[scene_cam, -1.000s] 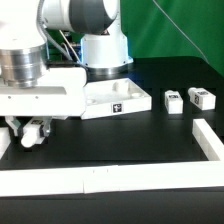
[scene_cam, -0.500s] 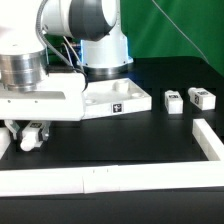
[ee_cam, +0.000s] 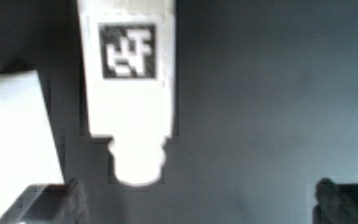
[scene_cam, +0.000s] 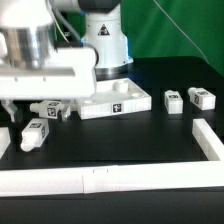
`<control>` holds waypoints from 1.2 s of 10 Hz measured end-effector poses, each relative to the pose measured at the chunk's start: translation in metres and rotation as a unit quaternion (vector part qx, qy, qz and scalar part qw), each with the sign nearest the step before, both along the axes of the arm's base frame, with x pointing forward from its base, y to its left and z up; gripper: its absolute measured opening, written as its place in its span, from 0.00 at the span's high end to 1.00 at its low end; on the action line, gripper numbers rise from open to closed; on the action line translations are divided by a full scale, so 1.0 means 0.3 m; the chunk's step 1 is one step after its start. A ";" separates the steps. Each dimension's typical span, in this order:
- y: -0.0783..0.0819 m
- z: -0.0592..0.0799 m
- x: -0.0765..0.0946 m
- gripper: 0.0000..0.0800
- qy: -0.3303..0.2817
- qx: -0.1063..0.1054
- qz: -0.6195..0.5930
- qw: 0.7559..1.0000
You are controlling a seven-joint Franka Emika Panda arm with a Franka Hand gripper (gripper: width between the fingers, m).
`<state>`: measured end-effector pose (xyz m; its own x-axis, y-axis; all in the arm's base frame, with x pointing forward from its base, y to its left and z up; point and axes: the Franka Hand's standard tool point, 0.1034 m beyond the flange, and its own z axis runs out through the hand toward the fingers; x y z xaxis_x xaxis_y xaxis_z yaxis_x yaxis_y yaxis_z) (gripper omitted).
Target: Assemble one leg
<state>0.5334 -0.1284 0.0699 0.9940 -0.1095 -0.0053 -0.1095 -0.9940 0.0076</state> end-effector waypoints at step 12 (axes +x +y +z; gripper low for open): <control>0.160 0.003 -0.417 0.19 -0.052 -0.017 0.025 0.998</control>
Offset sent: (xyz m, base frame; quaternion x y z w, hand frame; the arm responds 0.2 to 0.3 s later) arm 0.0000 0.0000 0.0000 0.0000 0.0000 0.0000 1.0000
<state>0.4084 -0.0805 0.0708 0.9933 -0.0577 0.1001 -0.0613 -0.9976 0.0326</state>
